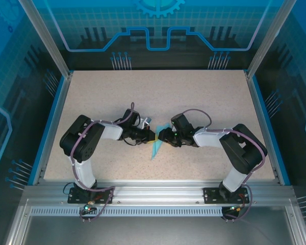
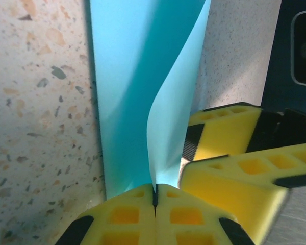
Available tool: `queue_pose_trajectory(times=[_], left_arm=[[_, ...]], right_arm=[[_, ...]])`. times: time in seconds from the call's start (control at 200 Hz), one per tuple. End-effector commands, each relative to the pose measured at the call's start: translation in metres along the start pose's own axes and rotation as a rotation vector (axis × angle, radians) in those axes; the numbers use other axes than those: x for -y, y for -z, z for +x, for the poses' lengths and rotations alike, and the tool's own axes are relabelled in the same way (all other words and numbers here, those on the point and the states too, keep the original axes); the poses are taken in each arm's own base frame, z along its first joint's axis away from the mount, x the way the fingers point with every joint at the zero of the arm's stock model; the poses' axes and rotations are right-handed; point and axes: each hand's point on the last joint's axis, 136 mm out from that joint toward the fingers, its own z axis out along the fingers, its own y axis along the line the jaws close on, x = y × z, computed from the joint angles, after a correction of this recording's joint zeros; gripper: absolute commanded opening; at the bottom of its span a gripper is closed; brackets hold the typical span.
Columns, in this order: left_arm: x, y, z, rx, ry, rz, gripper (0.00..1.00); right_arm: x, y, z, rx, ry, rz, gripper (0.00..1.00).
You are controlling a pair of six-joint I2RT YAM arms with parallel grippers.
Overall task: Fold a paper plane with a square sheet of paper (fold left side to right side)
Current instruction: Fold the wing for the fifth time at the center of the table.
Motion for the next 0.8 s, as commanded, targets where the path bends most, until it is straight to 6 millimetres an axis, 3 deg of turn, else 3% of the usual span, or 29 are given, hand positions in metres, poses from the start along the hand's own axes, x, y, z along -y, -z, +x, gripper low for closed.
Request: queue_pose_trajectory(times=[0.0, 0.18, 0.375, 0.795], left_arm=[[-0.006, 0.000, -0.006, 0.000, -0.023, -0.016, 0.04], [-0.006, 0.002, -0.009, 0.005, -0.034, -0.012, 0.04], [-0.006, 0.004, -0.011, 0.010, -0.038, -0.014, 0.04], [-0.010, 0.005, -0.012, 0.010, -0.038, -0.028, 0.04]], right_arm=[[-0.008, 0.014, -0.008, 0.038, 0.028, -0.037, 0.51], [-0.010, 0.022, -0.023, 0.071, 0.009, -0.070, 0.60], [-0.008, 0.015, -0.031, 0.062, -0.008, -0.059, 0.66], [-0.016, 0.002, -0.038, 0.044, 0.011, -0.061, 0.67]])
